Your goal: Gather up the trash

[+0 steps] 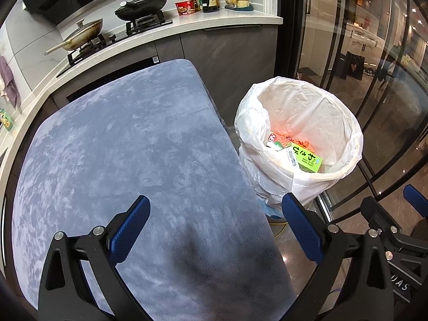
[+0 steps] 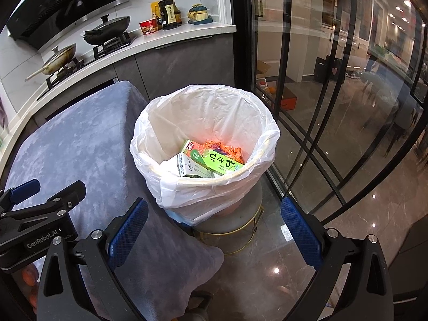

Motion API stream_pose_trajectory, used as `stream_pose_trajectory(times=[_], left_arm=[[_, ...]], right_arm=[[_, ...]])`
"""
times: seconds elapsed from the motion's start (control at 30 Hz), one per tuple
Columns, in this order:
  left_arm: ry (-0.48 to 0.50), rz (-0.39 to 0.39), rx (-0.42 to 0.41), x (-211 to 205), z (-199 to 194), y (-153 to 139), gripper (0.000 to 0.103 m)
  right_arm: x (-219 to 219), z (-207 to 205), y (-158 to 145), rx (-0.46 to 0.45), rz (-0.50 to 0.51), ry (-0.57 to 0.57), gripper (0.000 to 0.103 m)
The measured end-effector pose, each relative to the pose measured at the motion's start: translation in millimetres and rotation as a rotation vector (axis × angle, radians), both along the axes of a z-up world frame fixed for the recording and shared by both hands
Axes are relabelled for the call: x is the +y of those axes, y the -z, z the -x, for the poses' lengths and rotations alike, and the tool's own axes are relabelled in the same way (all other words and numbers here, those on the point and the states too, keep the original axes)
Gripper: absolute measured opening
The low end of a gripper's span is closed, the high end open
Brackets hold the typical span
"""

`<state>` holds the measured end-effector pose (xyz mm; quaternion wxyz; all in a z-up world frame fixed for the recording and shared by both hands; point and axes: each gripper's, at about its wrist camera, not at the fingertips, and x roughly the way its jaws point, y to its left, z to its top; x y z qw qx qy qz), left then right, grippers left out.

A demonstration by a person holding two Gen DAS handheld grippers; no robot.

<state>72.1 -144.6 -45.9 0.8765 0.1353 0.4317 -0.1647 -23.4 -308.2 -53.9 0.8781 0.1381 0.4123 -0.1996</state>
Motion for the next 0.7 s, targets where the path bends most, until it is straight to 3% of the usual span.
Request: stream_pose_trajectory(times=[0.7], left_arm=[[0.013, 0.002, 0.022, 3.2, 2.6, 5.6, 0.094]], right_arm=[[-0.4, -0.2, 2.3, 0.003, -0.003, 0.001, 0.096]])
